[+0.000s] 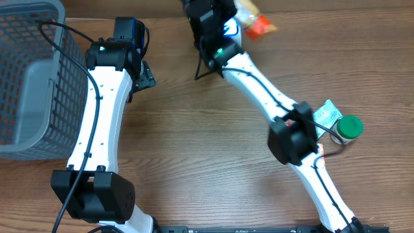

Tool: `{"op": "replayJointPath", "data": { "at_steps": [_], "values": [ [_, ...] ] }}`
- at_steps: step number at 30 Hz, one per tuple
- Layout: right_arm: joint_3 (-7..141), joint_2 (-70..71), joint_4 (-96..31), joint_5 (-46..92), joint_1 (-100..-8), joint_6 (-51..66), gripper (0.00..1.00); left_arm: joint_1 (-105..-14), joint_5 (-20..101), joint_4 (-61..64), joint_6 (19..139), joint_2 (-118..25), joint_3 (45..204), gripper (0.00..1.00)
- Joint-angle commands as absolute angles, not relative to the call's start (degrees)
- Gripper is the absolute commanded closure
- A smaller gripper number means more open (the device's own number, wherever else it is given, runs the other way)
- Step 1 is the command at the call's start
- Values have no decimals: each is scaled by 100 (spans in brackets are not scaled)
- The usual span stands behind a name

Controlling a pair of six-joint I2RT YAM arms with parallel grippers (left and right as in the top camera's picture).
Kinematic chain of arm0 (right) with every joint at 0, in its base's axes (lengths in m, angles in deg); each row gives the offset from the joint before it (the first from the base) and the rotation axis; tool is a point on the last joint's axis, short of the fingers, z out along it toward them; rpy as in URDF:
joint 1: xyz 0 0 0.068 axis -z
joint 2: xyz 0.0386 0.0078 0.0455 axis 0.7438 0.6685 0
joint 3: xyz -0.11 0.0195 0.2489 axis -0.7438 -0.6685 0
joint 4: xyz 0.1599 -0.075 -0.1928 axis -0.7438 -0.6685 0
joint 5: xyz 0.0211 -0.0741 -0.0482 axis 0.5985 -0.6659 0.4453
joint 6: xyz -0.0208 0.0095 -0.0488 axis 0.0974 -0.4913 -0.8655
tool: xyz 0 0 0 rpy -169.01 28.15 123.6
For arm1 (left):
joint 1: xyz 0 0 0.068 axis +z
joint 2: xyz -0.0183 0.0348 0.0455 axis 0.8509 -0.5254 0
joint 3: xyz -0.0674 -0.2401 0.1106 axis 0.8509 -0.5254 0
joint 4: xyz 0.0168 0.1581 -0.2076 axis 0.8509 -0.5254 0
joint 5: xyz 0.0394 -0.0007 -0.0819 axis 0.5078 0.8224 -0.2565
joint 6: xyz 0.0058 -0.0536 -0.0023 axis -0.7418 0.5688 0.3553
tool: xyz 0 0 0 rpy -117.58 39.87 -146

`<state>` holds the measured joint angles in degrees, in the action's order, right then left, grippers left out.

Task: Scan the item barcode
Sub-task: 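Hold the spaghetti bag in front of the white scanner, then carry the spaghetti bag right and set it beside the wipes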

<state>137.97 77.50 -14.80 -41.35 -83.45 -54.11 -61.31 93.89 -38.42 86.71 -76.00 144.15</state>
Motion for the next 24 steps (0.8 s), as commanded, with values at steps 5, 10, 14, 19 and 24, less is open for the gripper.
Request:
{"op": "replayJointPath", "data": {
  "at_steps": [5,10,14,19,24],
  "values": [
    [14005,6448,-6498,-4146,-8153,-1315,96,-6173,9384,-3833,8689,-7561,14487,0],
    [14005,6450,-8660,-1720,-7858,77,96,-6177,9384,-3835,8689,-7561,14487,0],
    [14002,6452,-9569,-435,-7541,398,96,-6175,9384,-3833,8689,-7561,14487,0],
    [13747,6463,-9711,207,-7173,505,96,-6175,9384,-3833,8689,-7561,14487,0],
    [13054,6463,-9696,288,-6933,540,96,-6175,9384,-3833,8689,-7561,14487,0]
  ]
}}
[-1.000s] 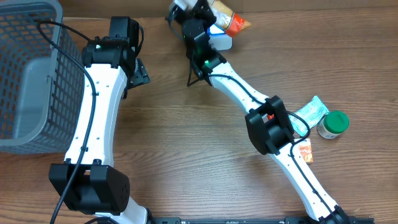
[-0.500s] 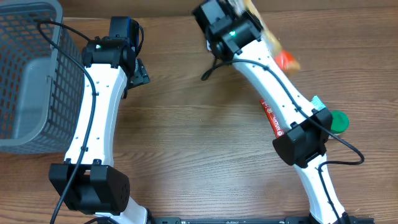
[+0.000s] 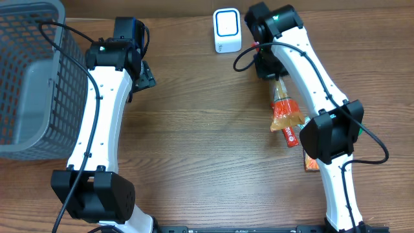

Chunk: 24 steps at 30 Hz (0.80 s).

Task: Scan the item barcode
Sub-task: 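Carry the spaghetti bag right and set it beside the wipes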

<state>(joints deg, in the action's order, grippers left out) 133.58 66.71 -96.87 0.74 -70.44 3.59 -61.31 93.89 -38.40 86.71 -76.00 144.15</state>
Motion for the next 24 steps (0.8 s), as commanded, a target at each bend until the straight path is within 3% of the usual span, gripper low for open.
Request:
{"op": "replayJointPath", "data": {
  "at_steps": [1,8,10,11,13,20,24],
  "values": [
    [12888,6463,-9674,288,-6902,553,96,-6175,9384,-3833,8689,-7561,14487,0],
    [11906,6463,-9178,286,-6822,549,82,-6175,9384,-3833,8689,-7561,14487,0],
    [11793,6463,-9139,282,-6822,549,67,-6175,9384,-3833,8689,-7561,14487,0],
    [11755,6463,-9137,260,-6822,549,35,-6175,9384,-3833,8689,-7561,14487,0],
    [11720,6463,-9145,247,-6822,549,19,-6175,9384,-3833,8689,-7561,14487,0],
    [11720,6463,-9191,247,-6822,551,10,-6175,9384,-3833,8689,-7561,14487,0],
    [11723,6448,-9233,247,-6822,595,9,-6175,9384,-3833,8689,-7561,14487,0]
  ]
}}
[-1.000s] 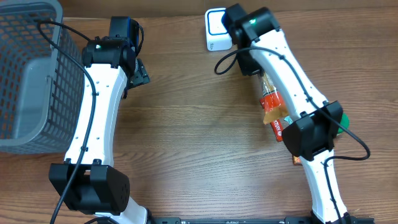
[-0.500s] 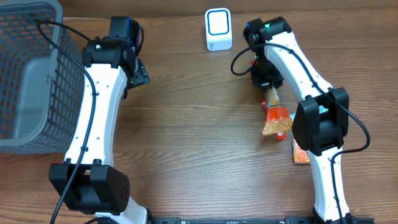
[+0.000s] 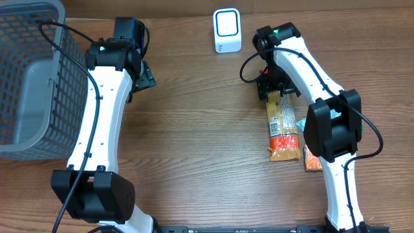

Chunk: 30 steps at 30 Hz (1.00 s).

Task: Scan the item barcode
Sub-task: 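Carry the spaghetti bag right and set it beside the wipes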

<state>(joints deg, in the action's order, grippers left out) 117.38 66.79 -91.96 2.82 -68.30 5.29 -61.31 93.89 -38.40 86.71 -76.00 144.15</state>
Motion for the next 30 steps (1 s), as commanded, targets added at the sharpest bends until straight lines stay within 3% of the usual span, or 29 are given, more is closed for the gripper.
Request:
{"op": "replayJointPath", "data": {
  "at_steps": [1,11,13,16,30],
  "values": [
    [11723,6428,-9281,247,-6822,601,9,-6175,9384,-3833,8689,-7561,14487,0],
    [11723,5842,-9709,249,-6822,1043,9,-6175,9384,-3833,8689,-7561,14487,0],
    [11723,5825,-9714,258,-6822,1047,0,-6175,9384,-3833,8689,-7561,14487,0],
    [11723,5838,-9641,413,-6822,1043,0,-6175,9384,-3833,8689,-7561,14487,0],
    [11723,5838,-7607,463,-6817,1041,0,-6175,9384,-3833,8689,-7561,14487,0]
  ]
}}
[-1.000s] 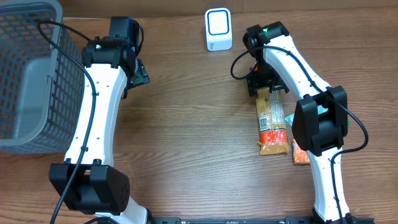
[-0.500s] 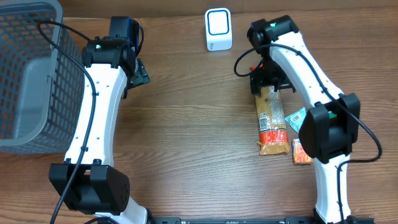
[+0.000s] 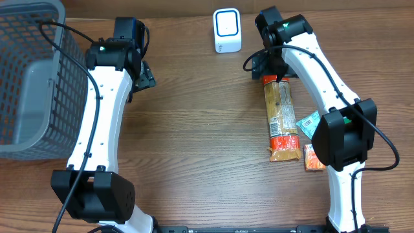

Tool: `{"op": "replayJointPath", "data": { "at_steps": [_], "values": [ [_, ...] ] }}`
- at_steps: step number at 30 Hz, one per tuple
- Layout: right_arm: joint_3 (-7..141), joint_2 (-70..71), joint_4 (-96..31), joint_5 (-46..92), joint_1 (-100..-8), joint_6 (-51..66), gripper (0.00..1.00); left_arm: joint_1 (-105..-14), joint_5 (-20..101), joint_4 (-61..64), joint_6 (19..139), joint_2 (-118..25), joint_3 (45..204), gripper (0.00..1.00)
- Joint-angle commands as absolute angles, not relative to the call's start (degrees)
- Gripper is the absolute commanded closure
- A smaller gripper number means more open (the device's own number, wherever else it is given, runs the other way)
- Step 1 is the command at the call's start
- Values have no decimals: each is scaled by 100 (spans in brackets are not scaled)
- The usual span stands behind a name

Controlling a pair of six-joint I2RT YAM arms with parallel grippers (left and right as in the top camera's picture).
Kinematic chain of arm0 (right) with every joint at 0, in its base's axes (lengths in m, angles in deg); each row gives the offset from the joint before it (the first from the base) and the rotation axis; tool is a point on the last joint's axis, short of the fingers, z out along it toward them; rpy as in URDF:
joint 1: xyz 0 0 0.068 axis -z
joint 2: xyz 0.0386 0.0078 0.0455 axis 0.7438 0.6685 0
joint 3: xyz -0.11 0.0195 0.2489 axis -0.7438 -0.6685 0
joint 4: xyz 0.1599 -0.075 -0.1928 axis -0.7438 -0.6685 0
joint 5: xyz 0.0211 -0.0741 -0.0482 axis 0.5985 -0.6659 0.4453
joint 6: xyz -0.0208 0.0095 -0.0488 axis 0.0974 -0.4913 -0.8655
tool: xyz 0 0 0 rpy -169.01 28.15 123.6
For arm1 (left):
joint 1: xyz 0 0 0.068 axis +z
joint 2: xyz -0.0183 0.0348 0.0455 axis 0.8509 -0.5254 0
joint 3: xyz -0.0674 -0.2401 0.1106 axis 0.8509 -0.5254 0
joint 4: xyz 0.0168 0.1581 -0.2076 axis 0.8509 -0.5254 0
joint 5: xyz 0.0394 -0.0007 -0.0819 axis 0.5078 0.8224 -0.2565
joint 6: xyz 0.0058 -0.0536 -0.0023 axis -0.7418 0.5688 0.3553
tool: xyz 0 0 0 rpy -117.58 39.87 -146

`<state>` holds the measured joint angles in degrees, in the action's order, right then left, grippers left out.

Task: Scan the item barcode
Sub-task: 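Carry the spaghetti bag right and set it beside the wipes, then open the right gripper and lift it off the spaghetti bag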

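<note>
A long orange and tan snack packet lies flat on the wooden table, lengthwise, with its red-banded far end just under my right gripper. That gripper sits at the packet's far tip, between the packet and the white barcode scanner standing at the table's far edge. It looks open, though the wrist hides most of its fingers. My left gripper hangs over bare table at the far left, away from all of this; its fingers are too dark to read.
A grey wire basket fills the left edge. A small green and white sachet and a small orange packet lie beside the snack packet's right side, partly under my right arm.
My right gripper has moved back towards the far edge while the snack packet stayed put, so more of the packet's red far end shows. The left arm has not moved.
My right gripper held the snack packet at the far edge, over the scanner's spot. Then it was right of the uncovered scanner, with the packet hanging below. The packet then lay on the table with the gripper at its top, and now the gripper has drawn off it.
</note>
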<state>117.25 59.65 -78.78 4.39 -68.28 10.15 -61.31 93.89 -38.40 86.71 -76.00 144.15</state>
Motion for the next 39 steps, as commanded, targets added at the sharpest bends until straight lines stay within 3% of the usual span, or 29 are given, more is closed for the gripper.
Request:
{"op": "replayJointPath", "data": {
  "at_steps": [1,39],
  "values": [
    [11723,5838,-7534,463,-6817,1041,0,-6175,9384,-3833,8689,-7561,14487,0],
    [11723,5879,-7209,463,-6817,1041,0,-6175,9384,-3833,8689,-7561,14487,0]
  ]
}}
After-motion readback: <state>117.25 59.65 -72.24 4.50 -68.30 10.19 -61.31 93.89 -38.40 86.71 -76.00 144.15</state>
